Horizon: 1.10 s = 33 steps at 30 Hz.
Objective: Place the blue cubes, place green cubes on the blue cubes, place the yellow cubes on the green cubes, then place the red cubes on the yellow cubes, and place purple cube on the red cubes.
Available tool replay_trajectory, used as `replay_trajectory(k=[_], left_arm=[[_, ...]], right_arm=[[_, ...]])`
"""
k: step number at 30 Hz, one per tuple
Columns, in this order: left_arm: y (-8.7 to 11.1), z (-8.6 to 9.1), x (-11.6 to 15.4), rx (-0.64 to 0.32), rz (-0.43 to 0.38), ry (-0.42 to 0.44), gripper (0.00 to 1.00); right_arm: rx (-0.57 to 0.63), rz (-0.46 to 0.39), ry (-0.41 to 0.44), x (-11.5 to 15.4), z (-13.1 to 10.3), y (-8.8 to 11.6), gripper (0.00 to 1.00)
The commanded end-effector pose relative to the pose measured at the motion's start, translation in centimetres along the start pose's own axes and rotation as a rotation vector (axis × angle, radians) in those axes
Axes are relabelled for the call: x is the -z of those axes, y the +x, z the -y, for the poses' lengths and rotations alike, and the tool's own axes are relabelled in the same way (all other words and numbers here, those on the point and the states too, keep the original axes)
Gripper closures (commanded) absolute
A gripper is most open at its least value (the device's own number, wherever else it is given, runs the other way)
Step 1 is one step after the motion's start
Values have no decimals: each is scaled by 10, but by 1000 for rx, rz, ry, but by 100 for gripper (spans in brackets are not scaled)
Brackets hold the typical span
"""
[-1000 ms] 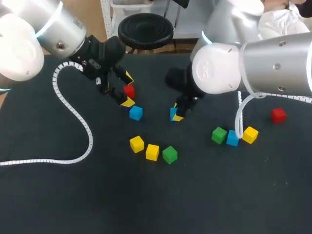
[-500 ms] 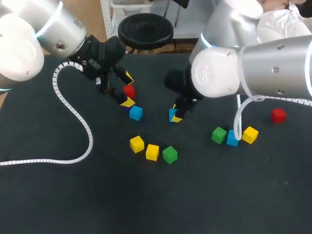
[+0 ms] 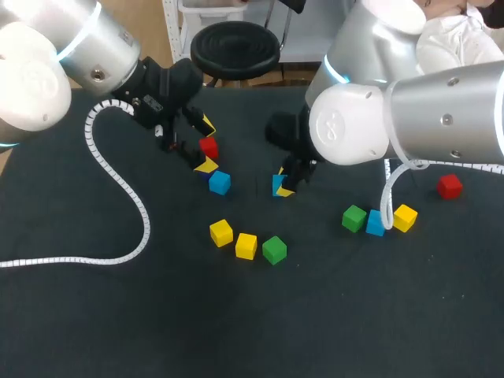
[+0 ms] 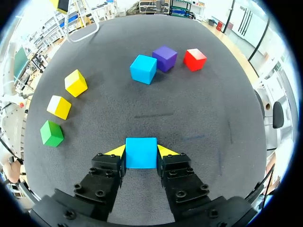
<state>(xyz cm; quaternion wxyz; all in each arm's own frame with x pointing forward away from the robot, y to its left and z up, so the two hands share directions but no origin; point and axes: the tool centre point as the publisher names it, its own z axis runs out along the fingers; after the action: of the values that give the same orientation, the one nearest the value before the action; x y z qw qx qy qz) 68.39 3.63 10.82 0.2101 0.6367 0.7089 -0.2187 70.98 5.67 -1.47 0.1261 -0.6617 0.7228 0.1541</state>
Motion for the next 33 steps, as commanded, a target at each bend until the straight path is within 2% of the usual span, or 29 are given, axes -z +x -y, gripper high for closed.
replay_trajectory(k=[1,26,28,29,30,31,33], left_arm=[[1,0,0,-1,1,0,0],[1,0,0,-1,1,0,0],[1,0,0,-1,1,0,0],[1,0,0,-1,1,0,0],[1,0,0,-1,1,0,0],[1,0,0,-1,1,0,0],[1,0,0,-1,1,0,0]], right_arm=[[1,1,13,4,-4,1,100],[4,5,-16,-2,2,3,100],[3,8,-20,-3,2,3,67],[3,9,-22,-3,2,3,58],[2,11,-25,-3,1,3,44],[1,13,-28,-3,1,3,0],[-1,15,-30,-3,1,3,0]])
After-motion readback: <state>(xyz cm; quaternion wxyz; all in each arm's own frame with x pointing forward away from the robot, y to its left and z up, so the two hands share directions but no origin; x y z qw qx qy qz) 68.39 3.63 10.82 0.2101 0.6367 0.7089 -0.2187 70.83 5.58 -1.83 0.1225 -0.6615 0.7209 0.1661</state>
